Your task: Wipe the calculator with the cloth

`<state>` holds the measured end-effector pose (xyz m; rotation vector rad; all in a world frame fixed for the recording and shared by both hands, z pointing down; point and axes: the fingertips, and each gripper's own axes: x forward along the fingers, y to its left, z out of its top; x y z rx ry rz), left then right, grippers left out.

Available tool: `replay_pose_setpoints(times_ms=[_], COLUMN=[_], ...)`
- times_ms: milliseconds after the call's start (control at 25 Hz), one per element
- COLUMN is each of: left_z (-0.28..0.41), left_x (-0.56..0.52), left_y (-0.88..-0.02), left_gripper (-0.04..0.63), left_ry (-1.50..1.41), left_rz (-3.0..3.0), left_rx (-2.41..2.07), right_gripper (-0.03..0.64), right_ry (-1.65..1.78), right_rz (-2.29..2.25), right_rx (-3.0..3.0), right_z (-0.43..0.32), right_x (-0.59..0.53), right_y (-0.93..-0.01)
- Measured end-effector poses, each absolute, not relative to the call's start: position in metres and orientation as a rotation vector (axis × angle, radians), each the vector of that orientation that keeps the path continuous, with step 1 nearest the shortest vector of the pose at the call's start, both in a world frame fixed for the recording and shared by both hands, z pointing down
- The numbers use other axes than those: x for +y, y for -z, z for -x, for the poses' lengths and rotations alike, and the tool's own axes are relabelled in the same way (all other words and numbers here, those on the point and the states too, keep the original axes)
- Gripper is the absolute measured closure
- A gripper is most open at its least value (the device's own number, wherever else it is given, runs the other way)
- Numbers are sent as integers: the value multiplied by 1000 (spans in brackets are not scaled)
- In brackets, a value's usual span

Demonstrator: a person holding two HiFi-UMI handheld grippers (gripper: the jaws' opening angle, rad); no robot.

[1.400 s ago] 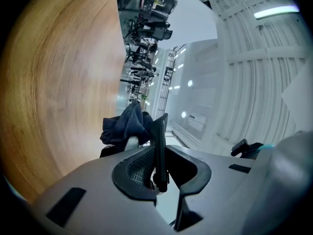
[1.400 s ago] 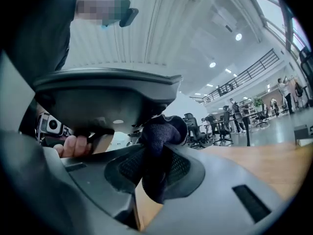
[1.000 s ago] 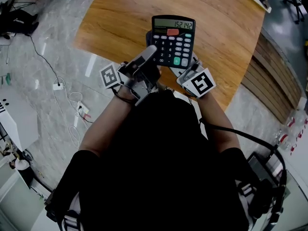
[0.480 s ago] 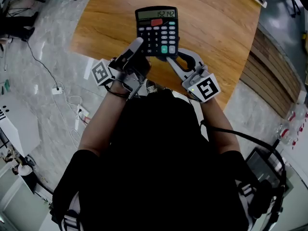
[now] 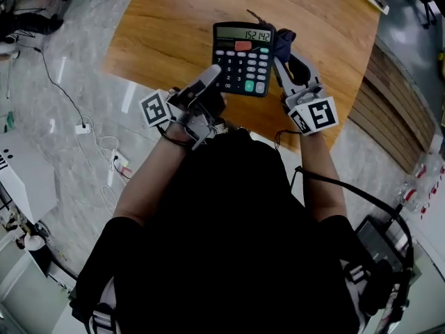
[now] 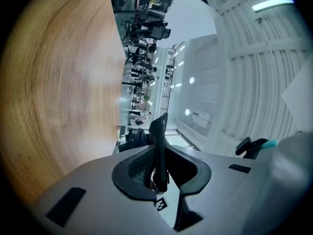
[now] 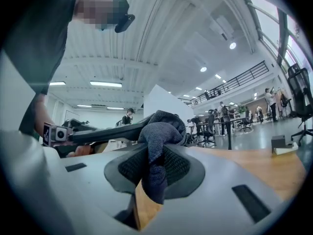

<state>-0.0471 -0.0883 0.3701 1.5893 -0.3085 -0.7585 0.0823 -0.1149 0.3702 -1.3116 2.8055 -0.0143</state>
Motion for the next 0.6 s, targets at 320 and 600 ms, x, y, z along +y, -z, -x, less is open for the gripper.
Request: replay_pose_setpoints(times_ms=[320,600], left_z=[47,48], left_x=[-87,-91], left_y=[-387,-396], left_gripper=[525,525], left_ry=[729,698], left_rz=[-1578,-1577], left_rx=[-347,-388], right_gripper=[537,537], right_ry=[-57,-89], right_rz=[1376,1347], right_rx=[2722,2705], right_z=[-93,-92], right_x=[-132,-123], right_y=[-336,-314])
